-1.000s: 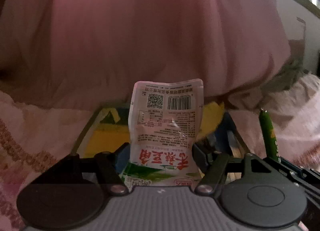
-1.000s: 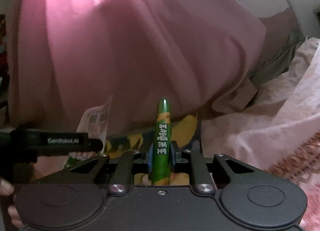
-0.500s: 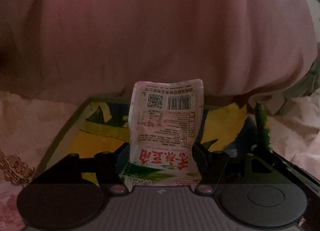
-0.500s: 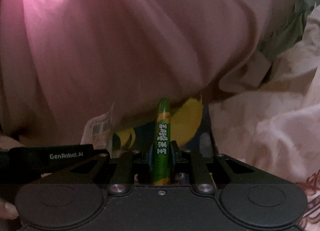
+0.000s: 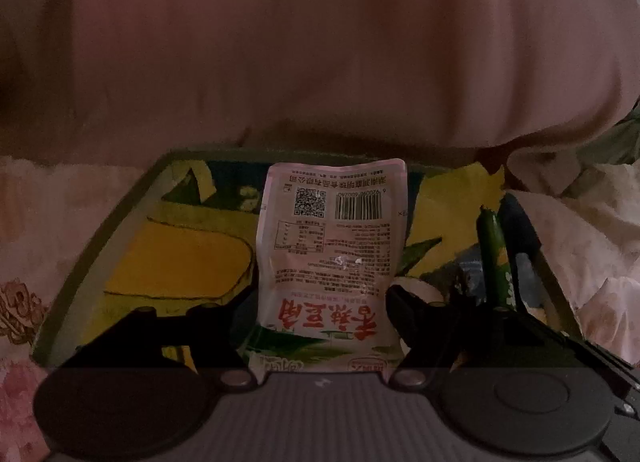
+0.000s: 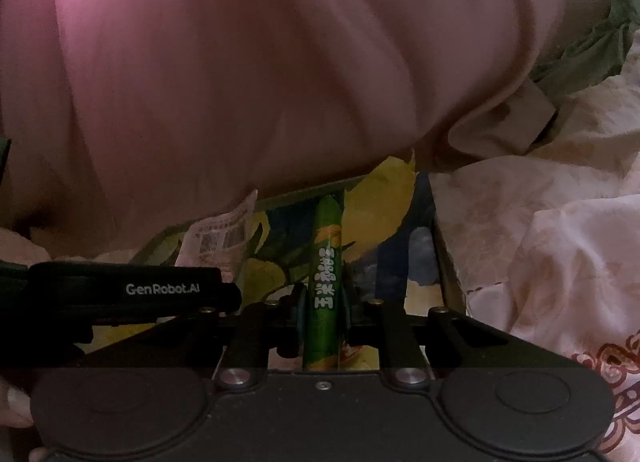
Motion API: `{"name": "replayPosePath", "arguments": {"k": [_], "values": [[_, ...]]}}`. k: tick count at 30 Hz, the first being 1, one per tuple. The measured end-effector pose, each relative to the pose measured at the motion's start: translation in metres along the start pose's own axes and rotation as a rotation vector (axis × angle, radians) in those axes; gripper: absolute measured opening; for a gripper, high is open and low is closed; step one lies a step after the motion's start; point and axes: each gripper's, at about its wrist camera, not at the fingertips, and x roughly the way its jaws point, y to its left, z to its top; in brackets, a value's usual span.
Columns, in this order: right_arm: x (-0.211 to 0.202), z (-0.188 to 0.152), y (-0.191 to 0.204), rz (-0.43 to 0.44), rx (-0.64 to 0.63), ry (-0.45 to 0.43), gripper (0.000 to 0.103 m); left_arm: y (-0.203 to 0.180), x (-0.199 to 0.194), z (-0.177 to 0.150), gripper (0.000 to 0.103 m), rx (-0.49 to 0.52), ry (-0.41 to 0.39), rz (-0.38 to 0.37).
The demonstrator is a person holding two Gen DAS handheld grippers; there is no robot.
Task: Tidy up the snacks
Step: 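Lift and carry the white packet and green stick snack over the box, then lower both held snacks into the box and open both grippers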
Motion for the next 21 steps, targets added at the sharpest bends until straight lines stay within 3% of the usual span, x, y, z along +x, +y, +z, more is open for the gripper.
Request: {"name": "replayPosePath", "arguments": {"k": [4,10,17,19,21], "values": [[-0.002,-0.001,0.002,-0.006,-0.009,0.000,0.021,0.000,-0.001,-0.004,0.077,-0.008,0.029,-0.001],[-0.013,0.001,0.000,0.001,0.001,-0.030,0.033,0.012,-0.004,-0.009,0.084,-0.095,0.034,-0.052],[-0.045,0.012,0.001,-0.011,-0.006,-0.087,0.059,0.023,-0.026,-0.010,0.088,-0.146,0.009,-0.066],[-0.058,0.016,0.002,-0.016,-0.013,-0.109,0.067,0.026,-0.041,-0.011,0.090,-0.147,-0.031,-0.062],[-0.071,0.019,0.003,-0.019,-0.019,-0.132,0.076,0.028,-0.059,-0.010,0.098,-0.143,-0.073,-0.054]]}}
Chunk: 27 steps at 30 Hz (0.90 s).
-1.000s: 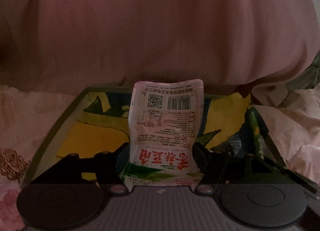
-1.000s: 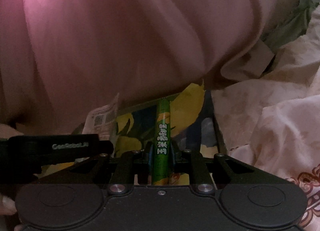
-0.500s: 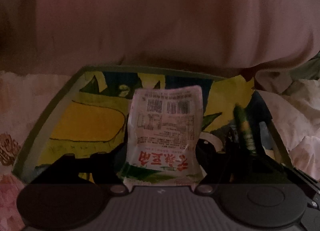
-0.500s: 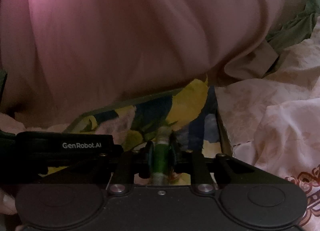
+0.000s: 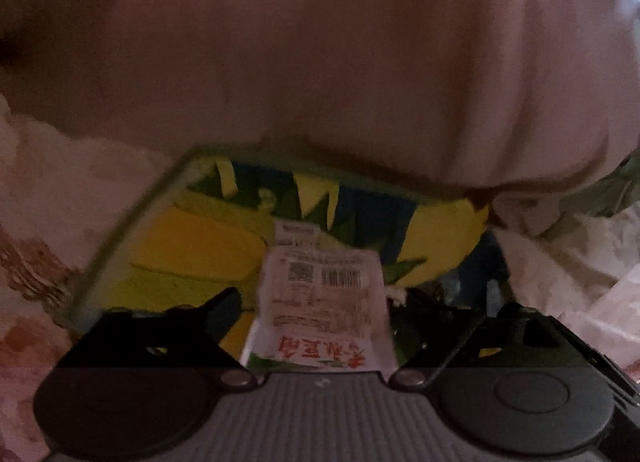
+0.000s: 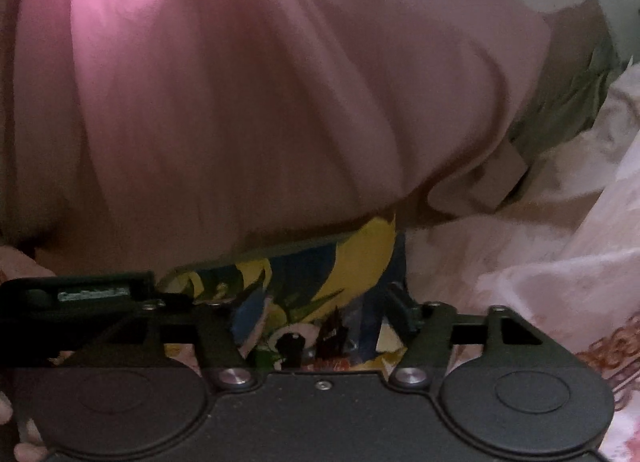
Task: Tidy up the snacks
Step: 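Lower both held snacks into the box and open both grippers, then move both tools back from the box to the snack pile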
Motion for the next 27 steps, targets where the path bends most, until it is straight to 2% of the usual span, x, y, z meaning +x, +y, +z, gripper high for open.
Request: {"name": "replayPosePath", "arguments": {"k": [8,12,19,23,27], "values": [[-0.065,0.013,0.009,0.006,-0.042,-0.093,0.097,-0.001,-0.073,0.000,0.102,0.059,-0.122,0.033],[-0.098,0.013,0.013,0.012,-0.059,-0.137,0.102,0.002,-0.109,-0.009,0.102,0.057,-0.167,0.042],[-0.152,-0.001,0.017,0.008,-0.092,-0.167,0.102,0.016,-0.171,-0.035,0.102,0.074,-0.213,0.081],[-0.177,-0.017,0.022,0.003,-0.110,-0.150,0.102,0.025,-0.198,-0.054,0.103,0.091,-0.239,0.103],[-0.192,-0.032,0.035,-0.017,-0.147,-0.118,0.102,0.037,-0.217,-0.076,0.103,0.097,-0.230,0.121]]}}
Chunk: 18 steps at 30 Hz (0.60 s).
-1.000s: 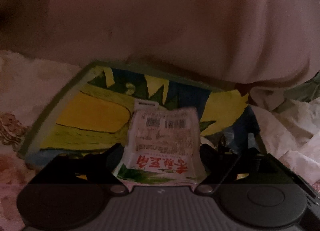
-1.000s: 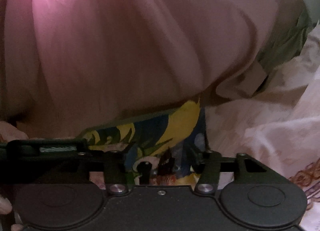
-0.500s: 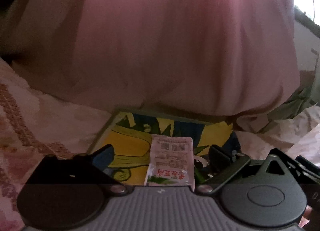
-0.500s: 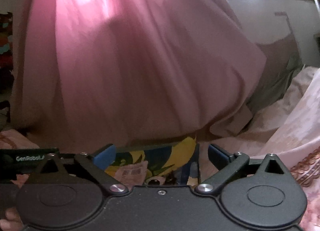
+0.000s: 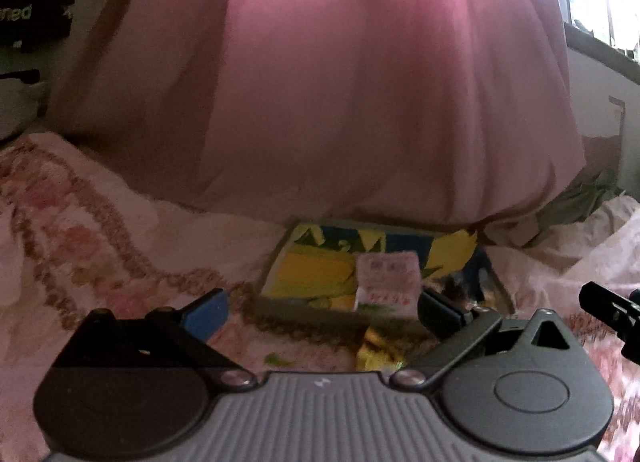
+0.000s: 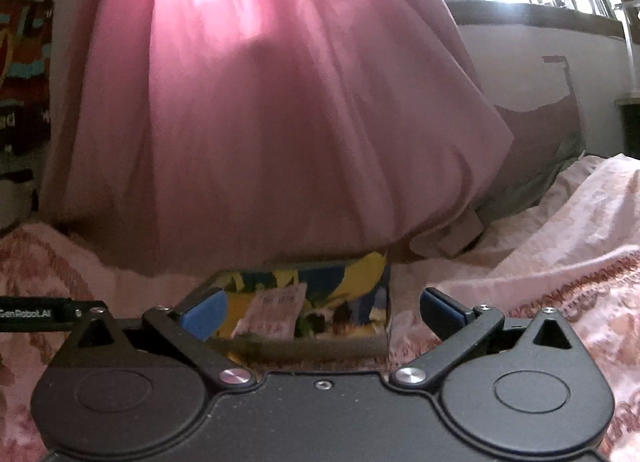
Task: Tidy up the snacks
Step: 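Move both tools back from the box to the snack pile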
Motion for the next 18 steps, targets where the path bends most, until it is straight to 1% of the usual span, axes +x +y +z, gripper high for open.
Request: {"name": "replayPosePath", "arguments": {"k": [3,7,12,18], "values": [[-0.013,-0.008,0.011,-0.002,-0.004,0.023,0.102,0.013,-0.011,-0.014,0.103,-0.015,0.017,0.005],[-0.027,-0.022,0.025,-0.017,-0.013,0.077,0.102,0.030,-0.022,-0.031,0.103,-0.022,0.035,0.019],[-0.034,-0.039,0.041,-0.025,-0.024,0.170,0.102,0.046,-0.032,-0.051,0.103,-0.006,0.055,0.024],[-0.035,-0.059,0.055,-0.024,-0.064,0.245,0.102,0.056,-0.038,-0.076,0.103,0.021,0.093,0.016]]}}
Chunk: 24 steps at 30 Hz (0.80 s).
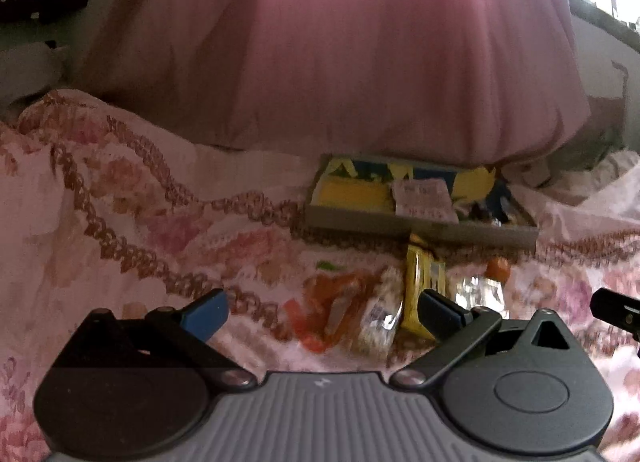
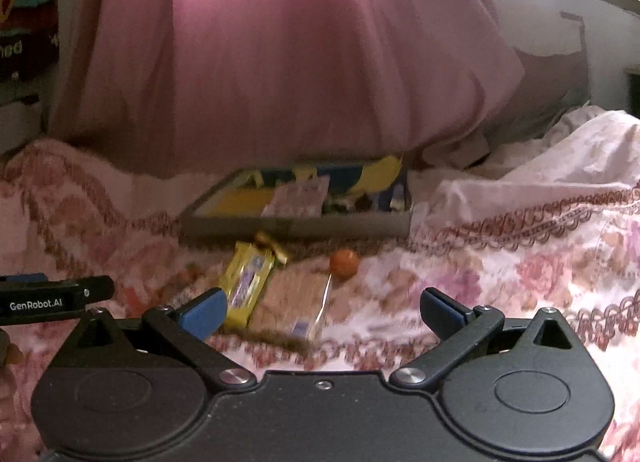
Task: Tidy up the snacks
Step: 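Move both tools back from the box to the snack pile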
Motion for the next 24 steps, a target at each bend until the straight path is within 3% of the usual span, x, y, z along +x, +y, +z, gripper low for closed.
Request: {"name": "replayPosePath", "arguments": {"k": [10,18,24], "values": [[0.019,-0.015,0.027,0.002,-0.116,0.118,0.102,0.007,0.006,-0.029,0.103,0.051,0.050,-0.013],[0.026,-0.020,0.041,0.027,-0.176,0.141,0.102,0.020,0.019,-0.036,0.103,0.009,0.120,0.003],[0.030,-0.021,0.048,0.051,-0.184,0.145,0.102,0.025,0.025,-0.036,0.103,0.005,0.129,0.026]]}}
